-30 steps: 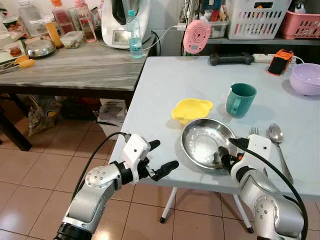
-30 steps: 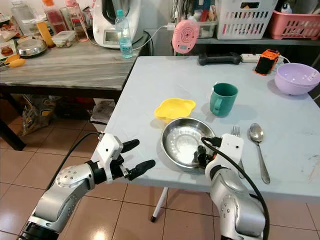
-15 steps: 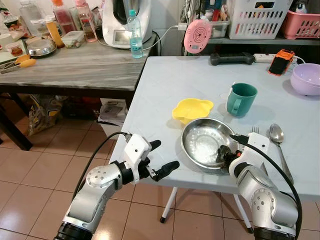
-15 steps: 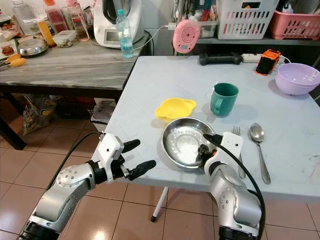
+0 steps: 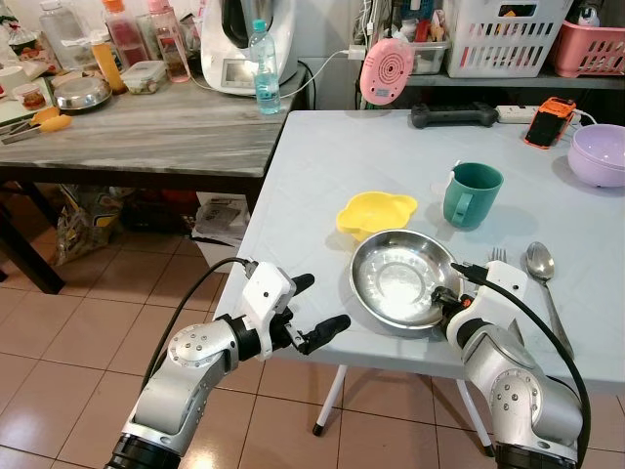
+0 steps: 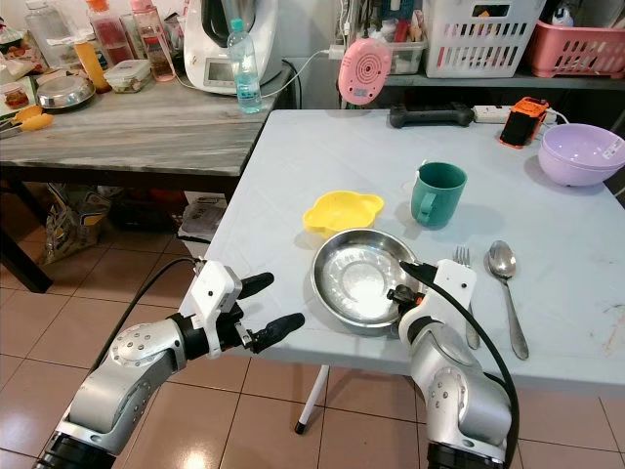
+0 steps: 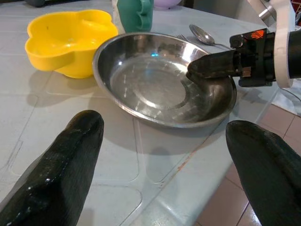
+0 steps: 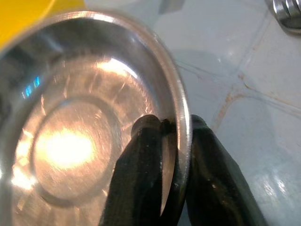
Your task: Setting the table
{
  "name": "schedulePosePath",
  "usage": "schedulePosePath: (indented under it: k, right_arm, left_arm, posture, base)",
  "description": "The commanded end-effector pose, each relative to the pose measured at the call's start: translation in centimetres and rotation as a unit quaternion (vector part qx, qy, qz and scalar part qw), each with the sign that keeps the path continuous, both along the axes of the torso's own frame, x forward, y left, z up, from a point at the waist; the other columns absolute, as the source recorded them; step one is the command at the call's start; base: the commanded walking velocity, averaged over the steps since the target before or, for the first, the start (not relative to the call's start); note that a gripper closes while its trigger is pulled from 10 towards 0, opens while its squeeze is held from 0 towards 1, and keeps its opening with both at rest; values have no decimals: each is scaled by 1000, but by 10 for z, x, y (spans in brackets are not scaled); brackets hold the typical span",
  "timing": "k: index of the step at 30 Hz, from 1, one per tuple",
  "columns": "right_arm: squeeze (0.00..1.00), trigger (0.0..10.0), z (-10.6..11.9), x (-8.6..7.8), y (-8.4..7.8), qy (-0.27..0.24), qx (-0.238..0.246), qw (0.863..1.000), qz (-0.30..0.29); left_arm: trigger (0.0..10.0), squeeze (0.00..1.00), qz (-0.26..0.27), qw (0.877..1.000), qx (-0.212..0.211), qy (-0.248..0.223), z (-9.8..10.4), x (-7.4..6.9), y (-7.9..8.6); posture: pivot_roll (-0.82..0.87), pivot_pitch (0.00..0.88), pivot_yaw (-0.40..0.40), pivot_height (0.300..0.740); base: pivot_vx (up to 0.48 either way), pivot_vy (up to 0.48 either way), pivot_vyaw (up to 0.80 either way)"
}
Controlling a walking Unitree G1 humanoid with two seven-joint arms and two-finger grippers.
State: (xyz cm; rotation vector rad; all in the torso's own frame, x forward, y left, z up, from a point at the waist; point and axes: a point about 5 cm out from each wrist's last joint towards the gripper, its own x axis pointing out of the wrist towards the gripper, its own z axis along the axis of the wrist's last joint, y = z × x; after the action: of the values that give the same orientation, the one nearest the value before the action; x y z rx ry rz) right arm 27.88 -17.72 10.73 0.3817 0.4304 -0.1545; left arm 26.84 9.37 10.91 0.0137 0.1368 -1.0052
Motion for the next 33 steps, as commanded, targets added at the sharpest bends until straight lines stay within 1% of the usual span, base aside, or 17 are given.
schedulePosePath:
  k: [1, 6, 15, 19, 20, 21, 22, 23, 25, 27, 28, 29, 30, 32, 33]
  right_arm:
    - [0, 0, -6, -3, 0, 18, -3, 1000, -1]
    - [0, 0, -8, -4, 1, 21, -3, 1000, 3]
    - [0, 0, -8, -4, 2, 20, 0, 1000, 2]
    - [0, 0, -4, -3, 7, 7, 20, 1000, 12]
    - [0, 0, -1, -2, 10, -1, 28, 999, 17]
    - [0, 0, 4, -1, 14, -20, 43, 998, 27]
    - [0, 0, 4, -1, 14, -20, 43, 998, 27]
    - [0, 0, 12, 1, 19, -48, 60, 996, 37]
    - [0, 0, 19, 2, 23, -73, 72, 994, 48]
    - [0, 0, 31, 4, 28, -111, 90, 988, 55]
    - [0, 0, 41, 5, 30, -143, 92, 983, 63]
    - [0, 0, 41, 5, 30, -143, 92, 983, 63]
    - [0, 0, 47, 6, 31, -162, 89, 981, 66]
    - [0, 0, 55, 6, 31, -190, 80, 976, 69]
    - [0, 0, 57, 5, 31, -197, 80, 975, 70]
  left_arm:
    - [10000, 0, -10, 1000, -5, -4, 4, -1, 1]
    - [10000, 0, -22, 1000, 4, 2, 2, -4, 1]
    - [10000, 0, -22, 1000, 9, 1, 1, -2, 2]
    - [10000, 0, -10, 1000, 10, -7, 2, 0, 3]
    - [10000, 0, -6, 1000, 11, -10, 2, 0, 4]
    - [10000, 0, 4, 1000, 8, -13, 2, 2, 5]
    - [10000, 0, 4, 1000, 8, -13, 2, 2, 5]
    - [10000, 0, 22, 999, 7, -25, 5, 5, 7]
    - [10000, 0, 48, 998, 2, -34, 7, 9, 10]
    - [10000, 0, 91, 994, -4, -52, 10, 14, 18]
    - [10000, 0, 140, 988, -11, -67, 13, 20, 26]
    - [10000, 0, 140, 988, -11, -67, 13, 20, 26]
    - [10000, 0, 175, 982, -19, -73, 15, 23, 31]
    - [10000, 0, 226, 970, -33, -79, 17, 28, 40]
    - [10000, 0, 238, 967, -35, -81, 17, 29, 43]
  posture:
    - [-102, 0, 64, 740]
    - [-103, 1, 64, 740]
    - [-105, 0, 67, 740]
    - [-106, 0, 66, 740]
    - [-106, 0, 66, 740]
    - [-106, 0, 66, 740]
    - [-106, 0, 66, 740]
    - [-105, 0, 66, 740]
    - [-105, 0, 67, 740]
    - [-101, 0, 64, 740]
    - [-100, 0, 63, 740]
    - [-100, 0, 63, 740]
    - [-97, 0, 61, 740]
    - [-96, 0, 59, 740]
    - [-95, 0, 57, 740]
  base:
    - [0, 0, 0]
    - [0, 0, 0]
    - [0, 0, 0]
    - [0, 0, 0]
    - [0, 0, 0]
    - [0, 0, 0]
    - [0, 0, 0]
    - [0, 0, 0]
    - [0, 0, 0]
    - [0, 0, 0]
    - [0, 0, 0]
    - [0, 0, 0]
    - [0, 0, 0]
    - [0, 0, 0]
    - [0, 0, 0]
